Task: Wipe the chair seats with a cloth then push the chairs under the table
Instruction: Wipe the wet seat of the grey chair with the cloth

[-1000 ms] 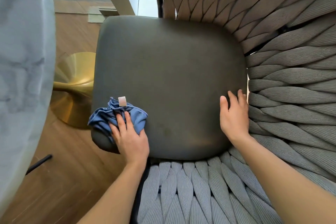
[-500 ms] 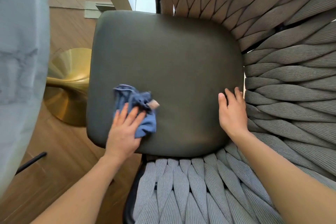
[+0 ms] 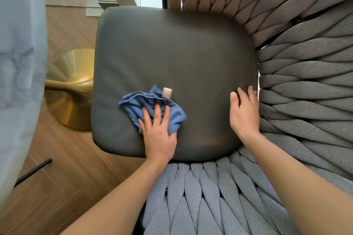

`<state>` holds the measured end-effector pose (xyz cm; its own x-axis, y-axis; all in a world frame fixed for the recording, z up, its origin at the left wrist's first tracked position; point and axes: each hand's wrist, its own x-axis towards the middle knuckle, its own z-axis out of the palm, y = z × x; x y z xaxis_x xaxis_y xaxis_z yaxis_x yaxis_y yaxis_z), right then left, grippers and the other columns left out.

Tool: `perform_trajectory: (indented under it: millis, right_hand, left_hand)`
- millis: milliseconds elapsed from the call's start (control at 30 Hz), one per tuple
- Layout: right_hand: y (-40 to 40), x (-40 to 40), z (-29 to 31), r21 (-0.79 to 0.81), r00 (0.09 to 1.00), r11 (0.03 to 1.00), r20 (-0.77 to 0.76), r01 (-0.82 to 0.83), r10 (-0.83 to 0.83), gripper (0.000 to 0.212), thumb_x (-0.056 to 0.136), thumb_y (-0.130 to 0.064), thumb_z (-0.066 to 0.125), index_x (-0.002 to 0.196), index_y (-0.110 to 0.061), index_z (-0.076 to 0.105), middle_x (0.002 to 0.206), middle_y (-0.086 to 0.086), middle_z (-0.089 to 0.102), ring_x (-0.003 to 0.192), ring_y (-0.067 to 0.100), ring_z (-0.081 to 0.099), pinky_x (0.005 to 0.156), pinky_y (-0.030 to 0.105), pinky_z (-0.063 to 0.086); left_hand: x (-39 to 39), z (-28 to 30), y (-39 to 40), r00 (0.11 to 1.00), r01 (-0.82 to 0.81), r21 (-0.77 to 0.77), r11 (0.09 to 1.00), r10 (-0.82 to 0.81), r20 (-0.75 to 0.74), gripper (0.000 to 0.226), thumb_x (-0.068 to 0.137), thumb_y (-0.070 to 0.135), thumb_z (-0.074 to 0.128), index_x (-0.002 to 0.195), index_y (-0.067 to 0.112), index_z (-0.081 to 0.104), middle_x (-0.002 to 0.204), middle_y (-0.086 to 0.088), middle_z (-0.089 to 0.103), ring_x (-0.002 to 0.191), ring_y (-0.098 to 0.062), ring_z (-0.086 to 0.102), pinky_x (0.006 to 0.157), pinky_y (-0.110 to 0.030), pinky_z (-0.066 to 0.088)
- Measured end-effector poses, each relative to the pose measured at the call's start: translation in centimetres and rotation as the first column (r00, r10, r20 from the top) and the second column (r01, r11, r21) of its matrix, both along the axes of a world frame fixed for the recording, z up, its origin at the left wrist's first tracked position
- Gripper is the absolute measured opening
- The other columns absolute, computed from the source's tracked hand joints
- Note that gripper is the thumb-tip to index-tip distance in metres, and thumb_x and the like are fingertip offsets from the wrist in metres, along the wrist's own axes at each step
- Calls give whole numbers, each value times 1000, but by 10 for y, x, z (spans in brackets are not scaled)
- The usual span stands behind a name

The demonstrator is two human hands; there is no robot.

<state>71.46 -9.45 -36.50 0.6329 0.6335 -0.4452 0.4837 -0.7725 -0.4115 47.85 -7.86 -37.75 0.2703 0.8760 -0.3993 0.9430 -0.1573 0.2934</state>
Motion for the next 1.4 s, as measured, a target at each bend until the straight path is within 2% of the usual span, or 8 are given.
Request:
perform_trajectory:
  millis: [100,200,333,667,800,933,1167,1400]
  right_hand:
    - [-2,2,0,-2,1000,1000,-14,-14,14,52,102,-42,32,145,-14,41,162,9,16,150,22,8,120,33,6]
    - [-2,4,3,-8,999,1000,-27,-24,24,52,102,-42,31,146,-14,41,162,8,16,150,21,7,120,32,5]
    - [0,4,6,-6,999,1000,-44,-22,21,53,102,-41,32,146,-13,41,162,9,16,150,22,8,120,33,6]
    - [-5,-39,17,-47,964,966,67,-254,257,53,100,-42,38,147,-17,38,162,10,14,150,26,5,120,49,8]
    - [0,-51,24,21,972,972,11,-235,235,53,100,-42,38,147,-17,38,162,9,16,150,24,6,121,47,10]
    - [5,-46,32,76,977,975,-31,-208,210,53,101,-42,36,148,-18,37,162,7,17,150,21,6,121,43,11]
    - [5,-26,35,141,993,985,-41,-103,110,50,101,-38,37,147,-17,38,160,6,24,149,19,13,120,32,10]
    - [0,-7,40,241,1000,970,-3,8,-7,55,96,-42,33,139,-11,48,148,8,43,140,18,32,118,33,21]
  left_hand:
    - [-19,-3,-2,920,378,37,925,-380,93,63,80,35,44,142,26,47,156,0,34,147,-39,12,115,-61,13]
    - [-64,-4,3,689,711,108,695,-719,90,60,77,33,53,137,27,53,153,1,39,147,-35,18,115,-54,16]
    - [-114,-2,4,619,780,101,618,-785,22,57,78,34,55,134,26,57,150,1,43,146,-29,22,116,-48,19]
    - [-143,7,6,994,109,31,994,-108,-14,59,81,25,41,139,18,52,149,-8,44,143,-36,24,118,-47,19]
    - [-106,4,57,953,-289,76,954,294,-67,61,90,14,55,148,17,39,159,-7,26,145,-41,16,120,-50,15]
    - [-49,4,132,917,-372,112,921,383,-106,60,96,29,47,152,22,29,162,-4,15,147,-40,7,120,-51,7]
    - [91,14,218,994,51,-18,999,-53,-91,59,98,36,35,154,28,18,164,-3,2,147,-42,-6,119,-55,1]
    - [138,20,124,815,578,-80,812,-570,102,56,93,36,45,148,33,34,163,5,13,150,-27,-2,121,-49,0]
